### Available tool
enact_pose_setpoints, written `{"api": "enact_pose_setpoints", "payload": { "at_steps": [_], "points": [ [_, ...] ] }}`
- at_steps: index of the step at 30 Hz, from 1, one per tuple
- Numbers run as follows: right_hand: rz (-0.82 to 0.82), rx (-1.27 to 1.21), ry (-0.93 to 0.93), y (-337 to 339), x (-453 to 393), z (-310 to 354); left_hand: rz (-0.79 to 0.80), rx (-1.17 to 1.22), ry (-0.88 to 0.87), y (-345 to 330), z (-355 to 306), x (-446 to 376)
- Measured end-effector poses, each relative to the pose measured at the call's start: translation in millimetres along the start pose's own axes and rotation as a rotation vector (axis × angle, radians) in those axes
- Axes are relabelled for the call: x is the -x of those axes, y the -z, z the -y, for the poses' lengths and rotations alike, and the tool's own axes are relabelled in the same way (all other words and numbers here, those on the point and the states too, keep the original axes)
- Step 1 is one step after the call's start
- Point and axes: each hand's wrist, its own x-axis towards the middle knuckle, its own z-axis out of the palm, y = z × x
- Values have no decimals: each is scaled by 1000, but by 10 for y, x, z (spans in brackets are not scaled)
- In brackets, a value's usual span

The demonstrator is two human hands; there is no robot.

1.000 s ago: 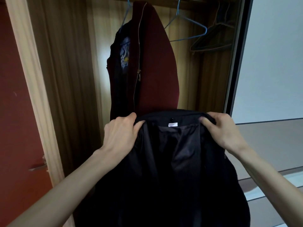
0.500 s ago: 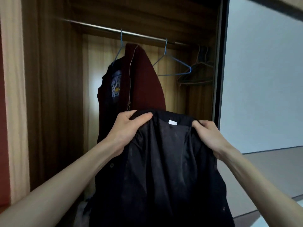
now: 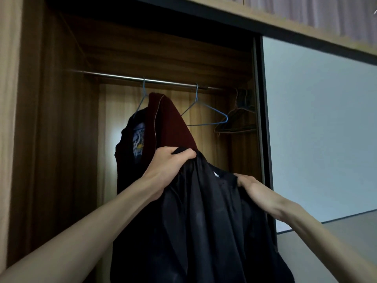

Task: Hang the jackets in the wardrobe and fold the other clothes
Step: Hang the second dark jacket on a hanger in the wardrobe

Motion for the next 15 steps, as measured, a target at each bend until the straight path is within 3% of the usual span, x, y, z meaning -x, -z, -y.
{"api": "enact_pose_setpoints", "payload": {
  "at_steps": [4,10,15],
  "points": [
    [-216,183,126,-152,-133,1,112,-13,-118,13,-1,-53],
    [-329,247,167,-244,-534,23,-21,-42,-247,-32,65,-338],
    [-643,354,284,8,-1099,264,-12,-137,-271,-105,81,-550]
  ]
}}
